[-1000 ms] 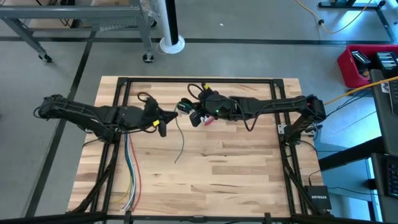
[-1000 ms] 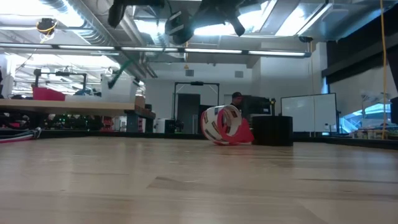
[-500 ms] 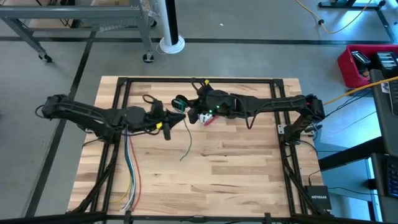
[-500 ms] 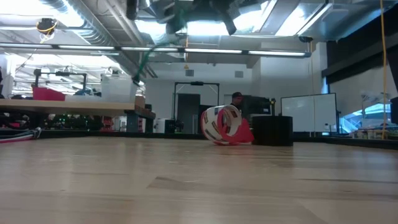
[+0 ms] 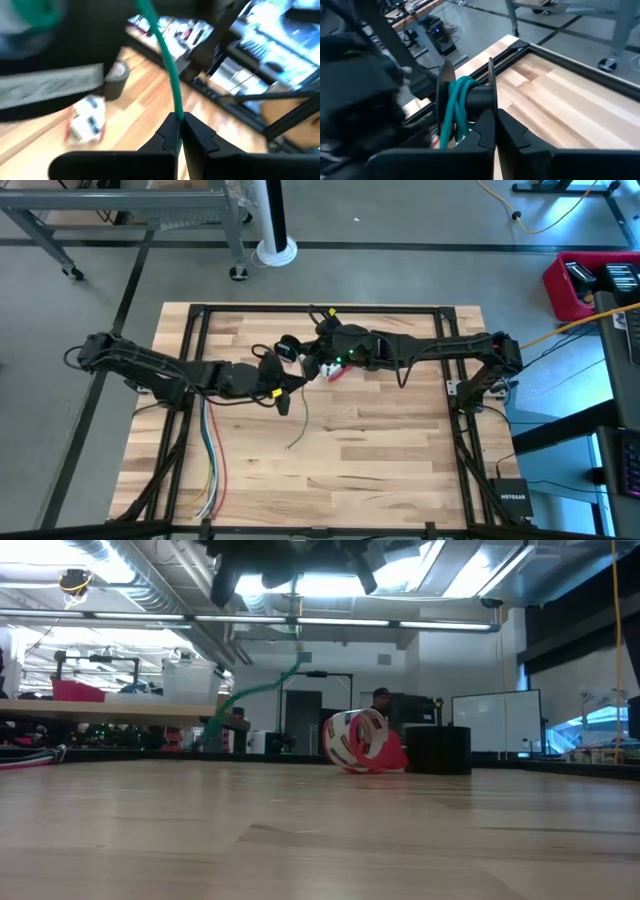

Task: Coil cords
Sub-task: Coil the green wire on the spool

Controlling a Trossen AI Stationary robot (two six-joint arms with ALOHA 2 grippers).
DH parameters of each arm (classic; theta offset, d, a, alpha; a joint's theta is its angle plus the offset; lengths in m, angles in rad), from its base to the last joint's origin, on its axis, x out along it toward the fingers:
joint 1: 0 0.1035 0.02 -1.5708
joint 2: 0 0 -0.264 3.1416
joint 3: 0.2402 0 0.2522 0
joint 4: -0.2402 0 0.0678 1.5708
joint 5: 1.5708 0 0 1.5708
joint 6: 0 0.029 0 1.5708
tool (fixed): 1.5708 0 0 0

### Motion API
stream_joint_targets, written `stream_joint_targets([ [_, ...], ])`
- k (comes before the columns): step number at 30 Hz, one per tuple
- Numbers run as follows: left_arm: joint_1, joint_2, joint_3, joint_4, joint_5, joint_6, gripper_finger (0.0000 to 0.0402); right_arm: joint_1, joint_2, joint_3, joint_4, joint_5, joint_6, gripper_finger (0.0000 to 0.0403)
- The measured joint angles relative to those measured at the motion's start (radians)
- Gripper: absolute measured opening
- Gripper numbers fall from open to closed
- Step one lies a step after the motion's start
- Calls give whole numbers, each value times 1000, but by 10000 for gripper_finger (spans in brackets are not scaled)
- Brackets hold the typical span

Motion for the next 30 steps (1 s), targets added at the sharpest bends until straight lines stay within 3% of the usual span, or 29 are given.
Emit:
stream_joint_targets([
  [6,-2,-1,2,-174,-29,-52,0,1,-23,-2,9,-54,-5,3],
  [11,-32,-3,5,-295,-136,-87,0,1,-52,-4,-22,-67,-7,3],
  [20,-44,-27,2,-367,-305,-11,0,14,-63,-2,-86,-147,20,3],
  [30,-37,-111,1,-476,-360,14,0,51,-64,0,-119,-154,24,3],
])
